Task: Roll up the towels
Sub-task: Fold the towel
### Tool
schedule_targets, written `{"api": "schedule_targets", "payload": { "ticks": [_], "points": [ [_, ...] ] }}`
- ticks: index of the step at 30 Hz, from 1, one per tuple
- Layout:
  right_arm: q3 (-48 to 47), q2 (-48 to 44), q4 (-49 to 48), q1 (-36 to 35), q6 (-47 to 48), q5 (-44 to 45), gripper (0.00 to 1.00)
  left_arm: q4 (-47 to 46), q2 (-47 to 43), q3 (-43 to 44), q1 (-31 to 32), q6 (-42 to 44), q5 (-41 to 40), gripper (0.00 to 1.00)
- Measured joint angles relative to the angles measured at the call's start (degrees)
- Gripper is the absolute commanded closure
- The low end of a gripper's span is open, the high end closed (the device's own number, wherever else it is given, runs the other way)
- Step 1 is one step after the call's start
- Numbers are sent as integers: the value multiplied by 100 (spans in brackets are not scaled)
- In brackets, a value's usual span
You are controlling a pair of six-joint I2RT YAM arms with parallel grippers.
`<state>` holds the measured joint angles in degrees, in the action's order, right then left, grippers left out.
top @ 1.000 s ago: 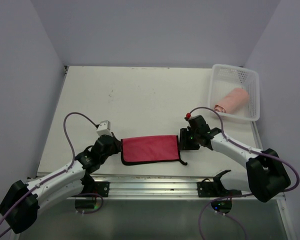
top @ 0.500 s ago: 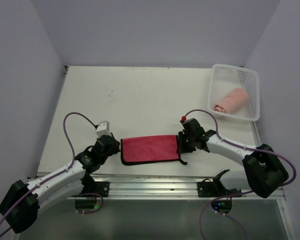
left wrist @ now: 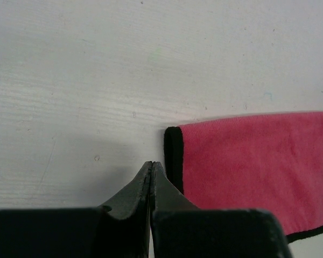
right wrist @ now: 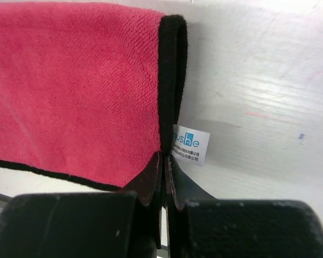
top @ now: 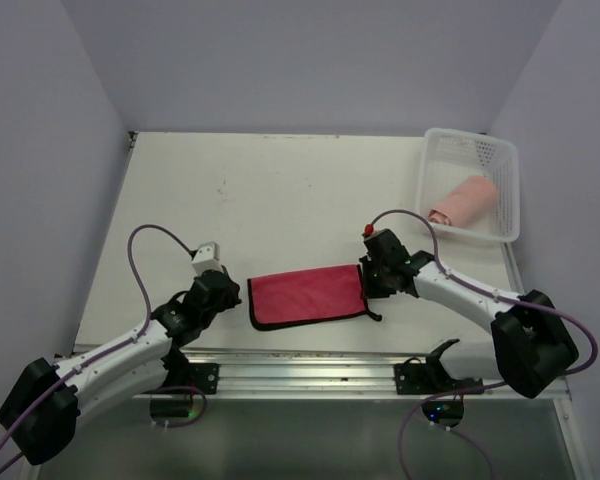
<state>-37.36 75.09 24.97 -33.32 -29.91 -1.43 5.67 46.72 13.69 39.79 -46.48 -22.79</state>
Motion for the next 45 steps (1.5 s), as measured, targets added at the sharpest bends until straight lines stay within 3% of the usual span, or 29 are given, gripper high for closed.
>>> {"api": "schedule_targets", "payload": {
  "ticks": [12,23,30,45],
  "points": [
    [-1075,-520,1139,39,632,1058,100,-579,363,-310,0,-52,457,100],
    [-1633,-452,1314,-166,898,737,100,-2243,1635,-393,192,-92,1276,100],
    [-1987,-2,1185,-791,896,402,100,-2704,2031,-341,431,-98,1495,100],
    [-2745,1338,848,-1676,833,13,100,-2704,1967,-356,466,-116,1521,100]
  ]
}}
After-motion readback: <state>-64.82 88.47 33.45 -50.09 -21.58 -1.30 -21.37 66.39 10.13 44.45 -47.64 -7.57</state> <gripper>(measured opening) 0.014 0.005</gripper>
